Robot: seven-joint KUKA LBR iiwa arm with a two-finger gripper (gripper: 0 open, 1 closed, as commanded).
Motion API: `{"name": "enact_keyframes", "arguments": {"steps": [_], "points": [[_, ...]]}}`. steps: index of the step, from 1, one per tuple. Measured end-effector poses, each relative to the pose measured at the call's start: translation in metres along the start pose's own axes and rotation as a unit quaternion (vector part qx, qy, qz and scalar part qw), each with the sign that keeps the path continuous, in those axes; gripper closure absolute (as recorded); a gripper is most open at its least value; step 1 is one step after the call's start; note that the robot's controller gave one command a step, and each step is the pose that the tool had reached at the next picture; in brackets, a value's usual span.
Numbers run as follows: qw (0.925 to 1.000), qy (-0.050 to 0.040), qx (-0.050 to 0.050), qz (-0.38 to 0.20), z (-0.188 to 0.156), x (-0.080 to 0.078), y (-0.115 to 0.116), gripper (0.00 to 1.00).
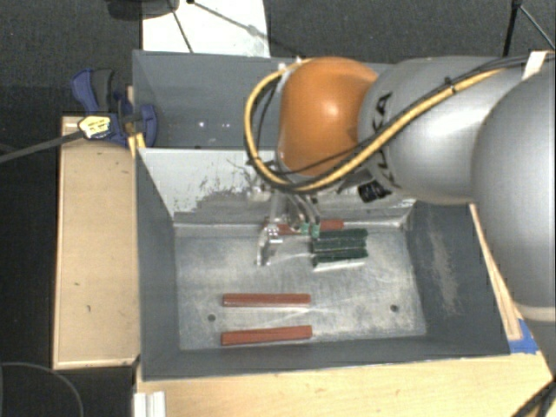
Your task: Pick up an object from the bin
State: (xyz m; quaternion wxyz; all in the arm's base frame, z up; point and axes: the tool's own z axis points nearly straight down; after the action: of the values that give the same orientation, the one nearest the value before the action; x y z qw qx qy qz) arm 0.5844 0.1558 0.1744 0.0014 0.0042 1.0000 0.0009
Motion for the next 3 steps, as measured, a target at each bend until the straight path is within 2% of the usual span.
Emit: {"name": "enact_keyframes", "arguments": {"steps": [1,2,3], "points": [[1.0,0.0,0.0,0.0,0.0,0.0,0.0,0.0],[1.0,-0.0029,-0.001,0.008,0.048,0.025,0.011,0.0],[0.9968,-0.0013,-0.001,0.08,0.102,0.045,0.009,1.0]]}}
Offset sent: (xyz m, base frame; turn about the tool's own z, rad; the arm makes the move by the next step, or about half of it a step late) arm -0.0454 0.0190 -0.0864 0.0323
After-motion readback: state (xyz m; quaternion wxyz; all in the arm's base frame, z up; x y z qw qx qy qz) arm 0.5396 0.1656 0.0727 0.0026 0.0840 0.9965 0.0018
